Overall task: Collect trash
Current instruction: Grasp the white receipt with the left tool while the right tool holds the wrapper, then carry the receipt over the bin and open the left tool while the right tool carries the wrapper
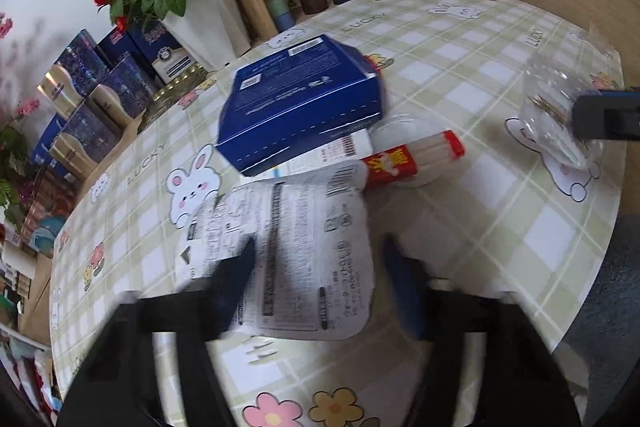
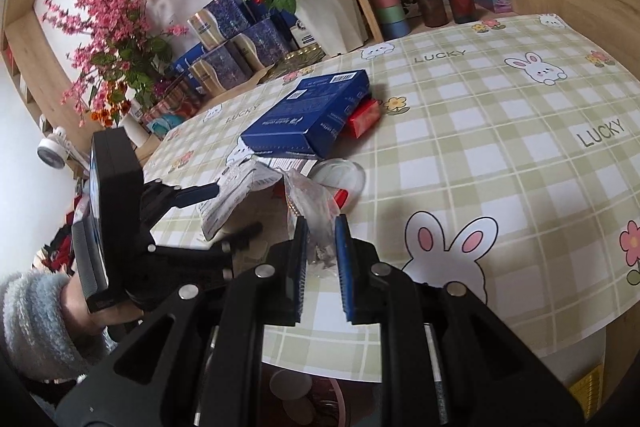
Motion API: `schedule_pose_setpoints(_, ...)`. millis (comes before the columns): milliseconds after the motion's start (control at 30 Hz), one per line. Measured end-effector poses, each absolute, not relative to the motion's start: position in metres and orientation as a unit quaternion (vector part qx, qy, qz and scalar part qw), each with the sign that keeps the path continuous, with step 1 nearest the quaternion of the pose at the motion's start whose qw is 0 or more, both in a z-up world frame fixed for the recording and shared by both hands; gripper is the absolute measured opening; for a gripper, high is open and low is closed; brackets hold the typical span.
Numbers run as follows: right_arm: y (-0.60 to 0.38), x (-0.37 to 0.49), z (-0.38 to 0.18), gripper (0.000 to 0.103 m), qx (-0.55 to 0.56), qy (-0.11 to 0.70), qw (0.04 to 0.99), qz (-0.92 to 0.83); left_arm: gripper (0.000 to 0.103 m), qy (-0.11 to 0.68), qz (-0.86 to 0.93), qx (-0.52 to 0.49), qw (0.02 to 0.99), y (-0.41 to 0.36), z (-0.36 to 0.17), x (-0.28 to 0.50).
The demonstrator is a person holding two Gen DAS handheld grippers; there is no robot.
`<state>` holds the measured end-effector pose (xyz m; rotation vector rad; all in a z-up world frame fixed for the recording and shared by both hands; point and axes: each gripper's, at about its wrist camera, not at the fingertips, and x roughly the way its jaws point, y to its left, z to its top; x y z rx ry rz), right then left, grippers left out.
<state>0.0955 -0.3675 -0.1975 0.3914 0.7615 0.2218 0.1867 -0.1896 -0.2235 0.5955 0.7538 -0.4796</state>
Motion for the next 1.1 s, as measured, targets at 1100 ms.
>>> schedule_pose_setpoints(1100, -0.348, 0.093, -0.189, 0.017, 0.172, 0.374, 0.903, 0.122, 0.002, 0.385, -0.116, -0.196, 0.894, 0.063, -0.149, 0.199)
